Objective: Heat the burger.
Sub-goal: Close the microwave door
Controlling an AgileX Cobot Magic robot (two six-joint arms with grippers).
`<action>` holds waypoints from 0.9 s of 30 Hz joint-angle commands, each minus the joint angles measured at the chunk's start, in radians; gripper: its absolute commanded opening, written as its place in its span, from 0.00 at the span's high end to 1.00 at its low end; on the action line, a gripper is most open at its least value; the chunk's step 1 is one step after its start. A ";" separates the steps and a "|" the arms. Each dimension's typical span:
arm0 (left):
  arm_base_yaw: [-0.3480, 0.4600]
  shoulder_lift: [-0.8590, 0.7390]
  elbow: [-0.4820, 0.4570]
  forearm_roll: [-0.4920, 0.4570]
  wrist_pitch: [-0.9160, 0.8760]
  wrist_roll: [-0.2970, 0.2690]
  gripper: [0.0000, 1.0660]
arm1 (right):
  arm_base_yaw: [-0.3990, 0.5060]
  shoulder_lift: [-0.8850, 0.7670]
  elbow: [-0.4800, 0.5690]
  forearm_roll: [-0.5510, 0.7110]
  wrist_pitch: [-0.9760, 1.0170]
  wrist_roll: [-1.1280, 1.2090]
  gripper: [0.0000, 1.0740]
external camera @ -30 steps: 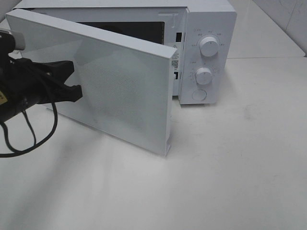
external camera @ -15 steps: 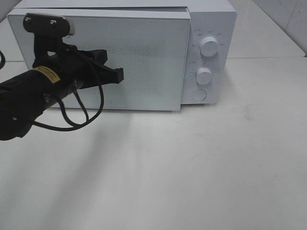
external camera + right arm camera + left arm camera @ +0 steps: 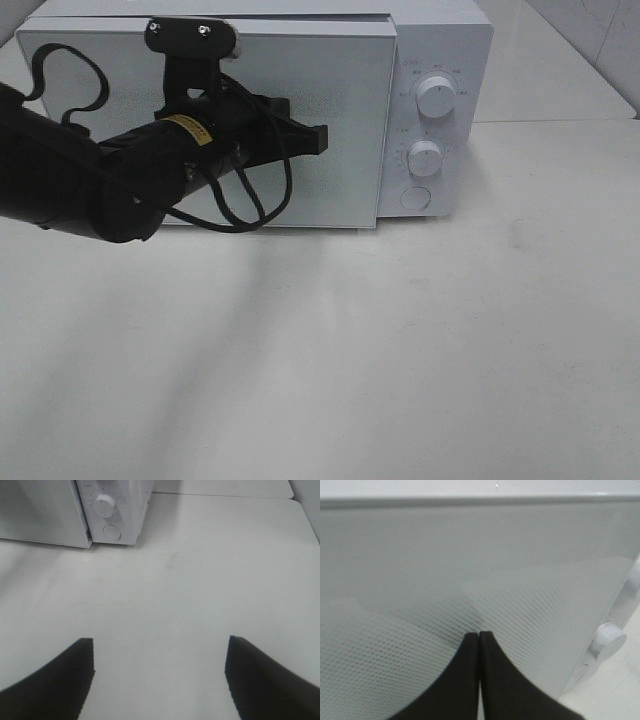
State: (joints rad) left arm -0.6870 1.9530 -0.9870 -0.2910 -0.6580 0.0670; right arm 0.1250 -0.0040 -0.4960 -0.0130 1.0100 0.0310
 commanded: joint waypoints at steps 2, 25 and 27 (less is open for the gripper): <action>0.013 0.033 -0.076 -0.038 -0.018 0.000 1.00 | -0.008 -0.029 0.000 0.002 -0.014 -0.008 0.33; 0.002 -0.013 -0.036 0.001 0.109 0.002 1.00 | -0.008 -0.029 0.000 0.002 -0.014 -0.008 0.33; 0.002 -0.053 0.021 0.001 0.135 0.002 1.00 | -0.008 -0.029 0.000 0.002 -0.014 -0.008 0.33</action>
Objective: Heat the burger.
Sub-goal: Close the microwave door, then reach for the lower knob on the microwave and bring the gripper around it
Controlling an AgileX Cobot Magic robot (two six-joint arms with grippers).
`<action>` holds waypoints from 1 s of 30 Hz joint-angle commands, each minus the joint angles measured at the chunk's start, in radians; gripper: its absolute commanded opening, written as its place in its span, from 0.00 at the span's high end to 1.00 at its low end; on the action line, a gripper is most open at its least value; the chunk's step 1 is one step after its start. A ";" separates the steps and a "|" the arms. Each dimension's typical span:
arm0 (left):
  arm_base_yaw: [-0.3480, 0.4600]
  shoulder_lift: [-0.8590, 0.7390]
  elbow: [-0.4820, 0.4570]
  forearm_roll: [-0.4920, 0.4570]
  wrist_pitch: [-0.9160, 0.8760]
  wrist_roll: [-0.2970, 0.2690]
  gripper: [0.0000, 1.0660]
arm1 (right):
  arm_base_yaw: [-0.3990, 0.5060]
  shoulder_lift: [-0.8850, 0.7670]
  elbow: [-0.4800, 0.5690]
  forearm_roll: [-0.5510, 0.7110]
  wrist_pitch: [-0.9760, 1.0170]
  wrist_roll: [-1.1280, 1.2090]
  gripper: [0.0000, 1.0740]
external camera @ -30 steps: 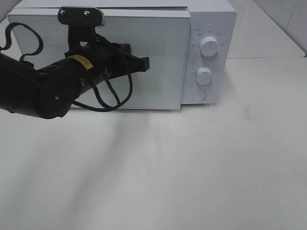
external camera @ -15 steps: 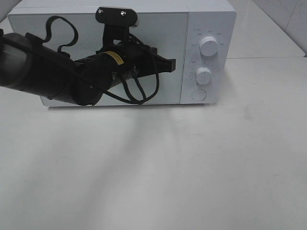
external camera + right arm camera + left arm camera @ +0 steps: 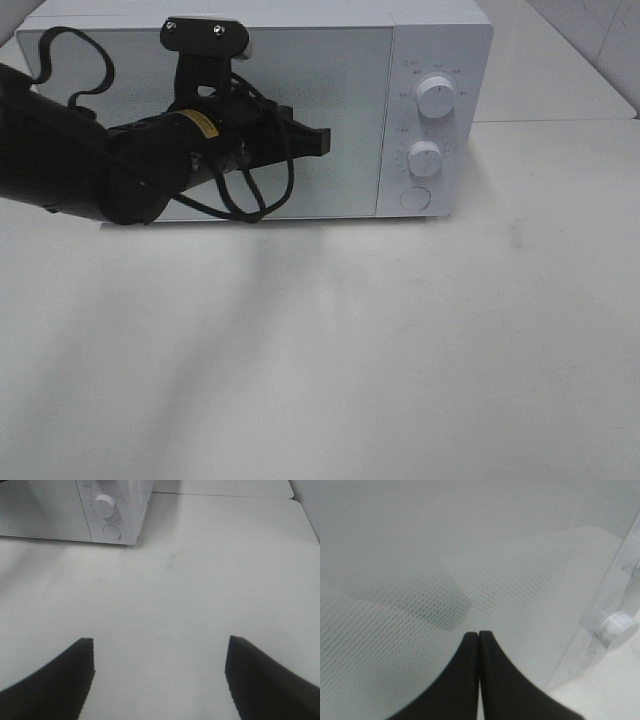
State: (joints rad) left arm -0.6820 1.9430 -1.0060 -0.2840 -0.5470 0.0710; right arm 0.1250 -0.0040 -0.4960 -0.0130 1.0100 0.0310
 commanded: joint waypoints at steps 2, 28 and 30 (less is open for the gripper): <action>-0.003 -0.059 0.058 -0.006 0.043 -0.002 0.97 | -0.008 -0.029 0.000 0.002 -0.014 -0.008 0.33; 0.009 -0.445 0.143 0.251 1.084 -0.013 0.06 | -0.008 -0.029 0.000 0.002 -0.014 -0.008 0.33; 0.046 -0.490 0.143 0.242 1.183 -0.059 0.06 | -0.008 -0.029 0.000 0.002 -0.014 -0.008 0.33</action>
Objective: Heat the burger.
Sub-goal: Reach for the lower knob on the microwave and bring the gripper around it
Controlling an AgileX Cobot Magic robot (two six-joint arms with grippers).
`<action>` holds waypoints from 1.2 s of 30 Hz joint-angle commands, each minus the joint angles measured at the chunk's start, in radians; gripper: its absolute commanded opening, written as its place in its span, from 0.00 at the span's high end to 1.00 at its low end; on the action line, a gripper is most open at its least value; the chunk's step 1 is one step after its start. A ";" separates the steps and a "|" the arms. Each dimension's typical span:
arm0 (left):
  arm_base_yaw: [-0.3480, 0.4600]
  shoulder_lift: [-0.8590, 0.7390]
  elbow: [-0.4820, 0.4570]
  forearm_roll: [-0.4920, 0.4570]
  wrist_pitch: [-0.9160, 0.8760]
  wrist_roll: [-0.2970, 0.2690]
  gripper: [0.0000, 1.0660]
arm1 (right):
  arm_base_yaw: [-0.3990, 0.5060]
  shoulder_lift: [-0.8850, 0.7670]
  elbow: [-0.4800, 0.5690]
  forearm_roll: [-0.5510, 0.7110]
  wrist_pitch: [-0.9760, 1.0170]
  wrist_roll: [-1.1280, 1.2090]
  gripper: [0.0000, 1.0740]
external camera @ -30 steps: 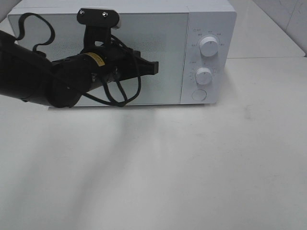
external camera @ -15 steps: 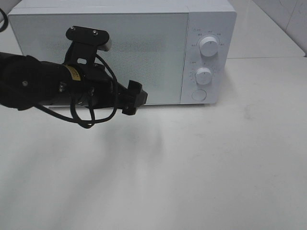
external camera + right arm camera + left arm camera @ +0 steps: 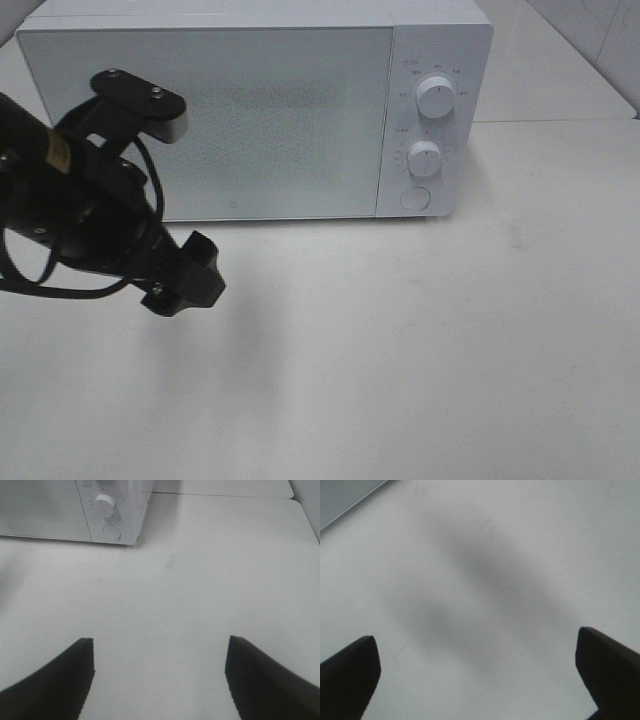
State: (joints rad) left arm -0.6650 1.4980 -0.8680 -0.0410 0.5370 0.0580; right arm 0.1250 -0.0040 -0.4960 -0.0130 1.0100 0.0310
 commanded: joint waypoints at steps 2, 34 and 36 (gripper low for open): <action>0.068 -0.076 0.005 -0.004 0.162 -0.079 0.06 | -0.008 -0.029 0.000 0.002 -0.014 -0.008 0.33; 0.611 -0.724 0.005 0.041 0.705 -0.040 0.06 | -0.008 -0.029 0.000 0.002 -0.014 -0.008 0.33; 0.611 -0.772 0.007 0.041 0.704 -0.040 0.06 | -0.008 -0.029 0.000 0.002 -0.014 -0.008 0.33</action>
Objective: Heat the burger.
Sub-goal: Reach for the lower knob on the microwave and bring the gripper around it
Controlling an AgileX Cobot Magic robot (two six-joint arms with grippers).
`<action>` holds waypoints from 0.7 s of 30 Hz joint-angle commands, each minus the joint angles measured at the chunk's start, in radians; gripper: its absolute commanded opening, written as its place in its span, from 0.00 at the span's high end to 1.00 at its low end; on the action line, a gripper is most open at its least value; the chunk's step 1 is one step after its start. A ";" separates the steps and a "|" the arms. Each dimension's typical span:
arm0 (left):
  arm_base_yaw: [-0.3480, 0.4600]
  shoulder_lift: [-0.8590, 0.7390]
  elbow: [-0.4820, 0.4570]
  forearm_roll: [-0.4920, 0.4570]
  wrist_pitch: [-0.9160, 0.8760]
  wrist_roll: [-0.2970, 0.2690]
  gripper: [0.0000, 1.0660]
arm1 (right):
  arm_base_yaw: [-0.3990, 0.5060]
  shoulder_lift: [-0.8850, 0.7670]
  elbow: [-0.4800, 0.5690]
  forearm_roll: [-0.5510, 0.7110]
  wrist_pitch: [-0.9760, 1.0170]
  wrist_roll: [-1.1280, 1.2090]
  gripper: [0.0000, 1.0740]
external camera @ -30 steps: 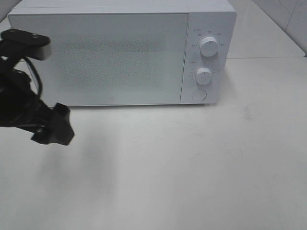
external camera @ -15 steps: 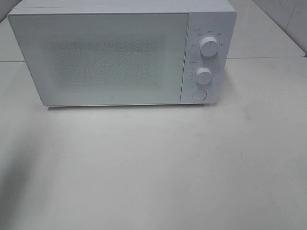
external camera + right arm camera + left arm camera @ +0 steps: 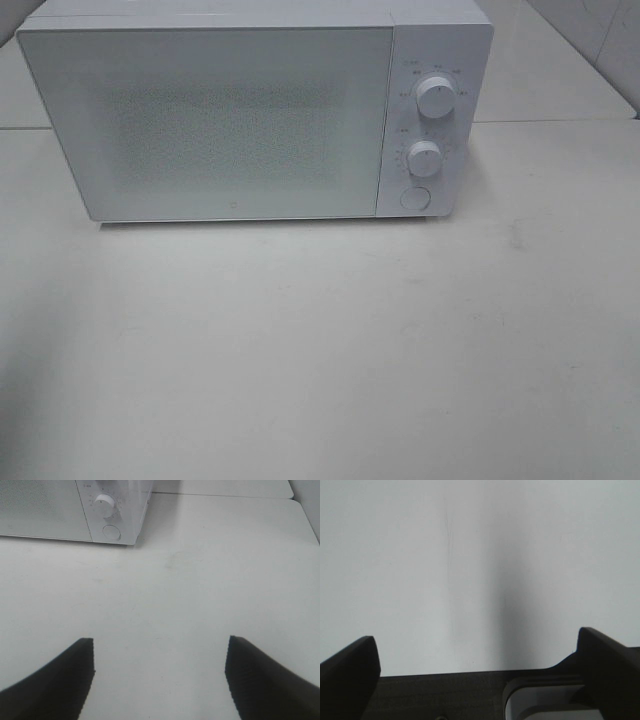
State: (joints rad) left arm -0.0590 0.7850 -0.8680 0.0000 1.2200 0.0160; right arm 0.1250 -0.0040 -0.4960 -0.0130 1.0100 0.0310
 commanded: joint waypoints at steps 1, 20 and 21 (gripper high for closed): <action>0.005 -0.078 0.011 0.005 0.020 0.002 0.06 | -0.008 -0.029 0.000 0.002 -0.014 -0.008 0.33; 0.005 -0.553 0.339 0.000 -0.134 0.089 0.06 | -0.008 -0.029 0.000 0.002 -0.014 -0.008 0.33; 0.005 -0.553 0.339 0.000 -0.134 0.089 0.06 | -0.008 -0.029 0.000 0.002 -0.014 -0.008 0.33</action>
State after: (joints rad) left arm -0.0560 0.2440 -0.5320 0.0000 1.1080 0.1090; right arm 0.1250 -0.0040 -0.4960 -0.0130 1.0100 0.0300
